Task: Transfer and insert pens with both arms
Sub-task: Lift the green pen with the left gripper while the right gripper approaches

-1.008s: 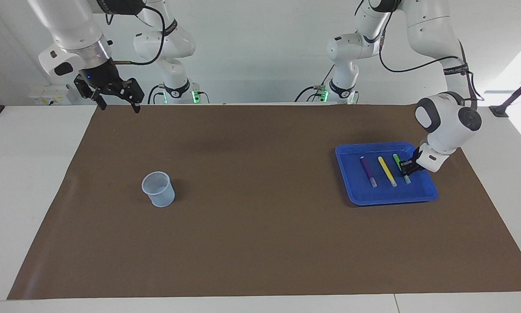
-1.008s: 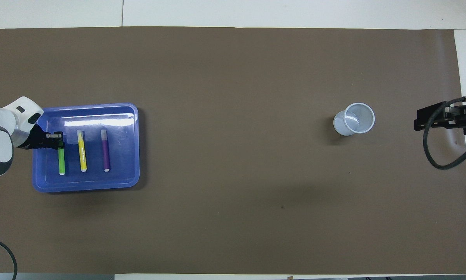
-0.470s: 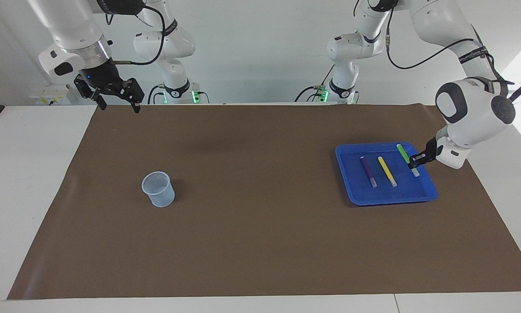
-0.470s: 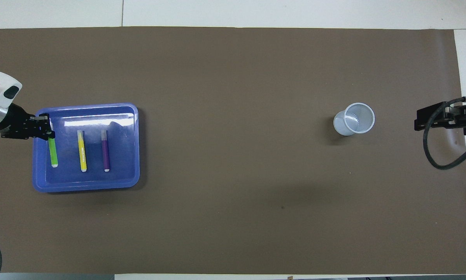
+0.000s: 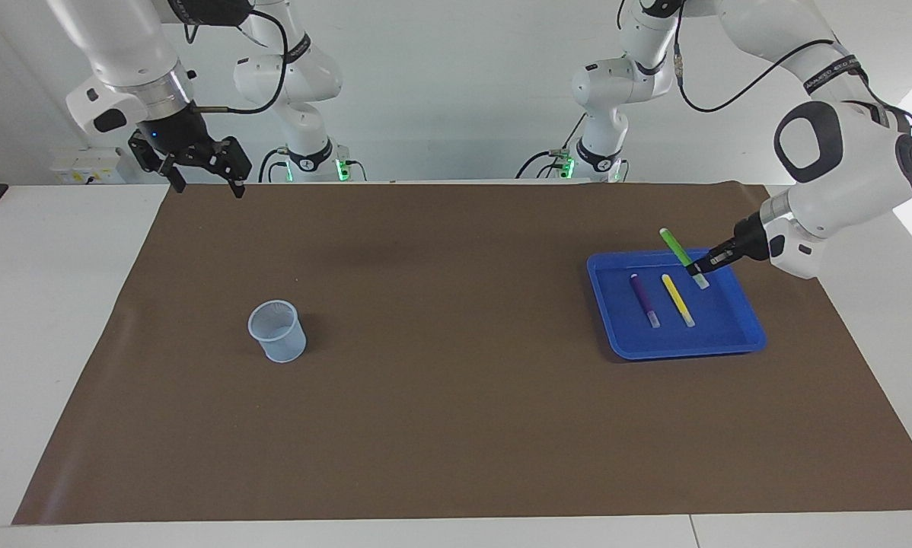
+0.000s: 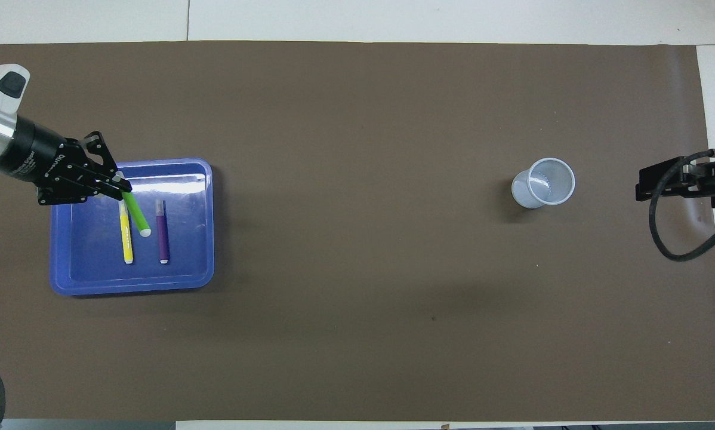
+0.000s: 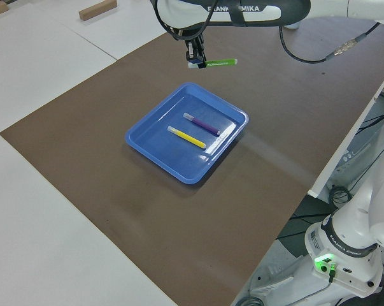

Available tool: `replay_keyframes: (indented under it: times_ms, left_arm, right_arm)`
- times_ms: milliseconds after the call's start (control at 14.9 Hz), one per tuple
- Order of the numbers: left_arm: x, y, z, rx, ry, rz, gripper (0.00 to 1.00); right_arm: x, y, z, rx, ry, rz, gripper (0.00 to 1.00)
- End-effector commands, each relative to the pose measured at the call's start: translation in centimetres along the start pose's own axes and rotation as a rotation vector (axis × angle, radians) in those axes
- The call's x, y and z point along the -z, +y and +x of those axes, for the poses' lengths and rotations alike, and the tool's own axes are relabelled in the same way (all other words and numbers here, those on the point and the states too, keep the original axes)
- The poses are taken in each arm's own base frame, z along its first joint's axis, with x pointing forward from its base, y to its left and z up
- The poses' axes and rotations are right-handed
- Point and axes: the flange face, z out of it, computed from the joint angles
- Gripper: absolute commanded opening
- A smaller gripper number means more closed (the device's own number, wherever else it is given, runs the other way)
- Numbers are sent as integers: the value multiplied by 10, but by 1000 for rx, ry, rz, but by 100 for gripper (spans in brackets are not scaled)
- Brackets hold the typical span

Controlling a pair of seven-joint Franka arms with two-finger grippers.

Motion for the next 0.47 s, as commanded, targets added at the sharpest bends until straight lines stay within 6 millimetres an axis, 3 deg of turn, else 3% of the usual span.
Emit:
replay_keyframes:
  times_ms: [0,202,403]
  left_arm:
    - [21,16,-43,160,-75,-109,0]
    - [19,46,-81,310,-152,-150,0]
    - [3,74,-110,494,-234,-167,0]
  right_arm:
    - [-1,0,-7,23,4,3,100]
    - [0,-7,-8,32,10,9,100]
    - [4,-33,-11,56,6,130,100]
